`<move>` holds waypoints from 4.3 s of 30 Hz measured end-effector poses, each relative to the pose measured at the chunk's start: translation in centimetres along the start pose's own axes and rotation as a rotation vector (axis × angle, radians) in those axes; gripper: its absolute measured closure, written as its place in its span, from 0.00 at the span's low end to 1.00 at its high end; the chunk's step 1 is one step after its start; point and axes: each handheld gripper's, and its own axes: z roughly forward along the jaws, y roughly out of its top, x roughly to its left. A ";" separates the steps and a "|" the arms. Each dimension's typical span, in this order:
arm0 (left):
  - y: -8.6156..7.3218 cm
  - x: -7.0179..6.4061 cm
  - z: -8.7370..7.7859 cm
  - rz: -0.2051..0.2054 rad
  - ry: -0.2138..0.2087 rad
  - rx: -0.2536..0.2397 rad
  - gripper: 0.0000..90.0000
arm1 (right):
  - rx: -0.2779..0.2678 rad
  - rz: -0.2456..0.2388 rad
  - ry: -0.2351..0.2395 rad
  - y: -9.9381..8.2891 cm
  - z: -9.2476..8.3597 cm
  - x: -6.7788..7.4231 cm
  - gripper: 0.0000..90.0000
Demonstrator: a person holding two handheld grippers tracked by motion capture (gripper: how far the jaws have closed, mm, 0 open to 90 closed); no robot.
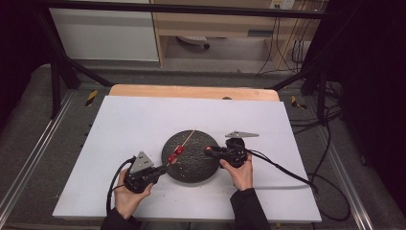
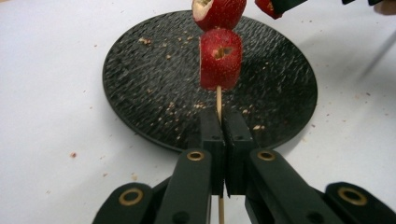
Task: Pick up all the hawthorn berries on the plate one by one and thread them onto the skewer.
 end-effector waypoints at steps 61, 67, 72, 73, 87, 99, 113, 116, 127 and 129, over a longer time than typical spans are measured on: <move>0.8 -3.6 1.9 -0.021 -0.063 -0.046 0.98 | -0.638 0.158 0.091 1.5 -1.5 -0.6 0.69; 1.1 -4.0 2.1 -0.036 -0.065 -0.061 0.98 | -0.666 0.163 0.092 1.3 -1.4 -0.5 0.69; 1.2 -3.9 2.2 -0.046 -0.062 -0.074 0.98 | -0.674 0.162 0.094 1.2 -1.4 -0.4 0.69; 1.2 -3.9 2.2 -0.049 -0.061 -0.076 0.98 | -0.677 0.165 0.096 1.2 -1.3 -0.4 0.69; 1.8 -4.9 2.8 -0.092 -0.042 -0.132 0.98 | -0.742 0.196 0.110 0.4 -0.7 0.1 0.69; 2.4 -4.9 3.4 -0.104 -0.025 -0.137 0.98 | -0.713 0.211 0.128 -0.7 0.1 0.6 0.69; 2.9 -4.6 3.7 -0.091 -0.023 -0.131 0.98 | -0.674 0.190 0.142 -1.7 0.3 1.1 0.69; 2.9 -4.6 3.7 -0.095 -0.026 -0.130 0.98 | -0.664 0.196 0.150 -1.7 0.3 1.2 0.69; 2.7 -4.3 3.7 -0.093 -0.026 -0.122 0.98 | -0.613 0.177 0.142 -1.6 0.0 1.1 0.61; 2.6 -4.1 3.5 -0.090 -0.024 -0.118 0.98 | -0.603 0.166 0.134 -1.4 -0.2 1.0 0.57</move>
